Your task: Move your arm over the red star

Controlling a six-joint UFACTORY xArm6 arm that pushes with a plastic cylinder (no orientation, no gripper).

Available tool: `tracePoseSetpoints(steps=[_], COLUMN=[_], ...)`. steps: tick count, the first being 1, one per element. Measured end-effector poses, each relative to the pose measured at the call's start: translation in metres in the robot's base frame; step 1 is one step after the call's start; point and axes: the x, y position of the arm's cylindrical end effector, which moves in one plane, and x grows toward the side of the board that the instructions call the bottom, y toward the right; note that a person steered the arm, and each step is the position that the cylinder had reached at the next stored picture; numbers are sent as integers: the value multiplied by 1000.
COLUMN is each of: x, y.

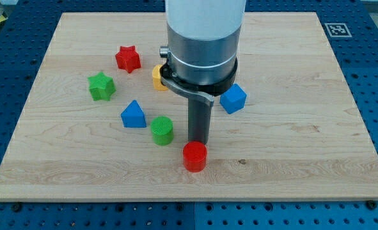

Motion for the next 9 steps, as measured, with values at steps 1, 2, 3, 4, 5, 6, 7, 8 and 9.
tracePoseSetpoints(steps=[1,2,3,4,5,6,7,8,9], x=[3,3,-15,-62,-106,-151,-193,-225,-254], y=[-1,-1,-1,-3,-18,-33,-44,-63,-110])
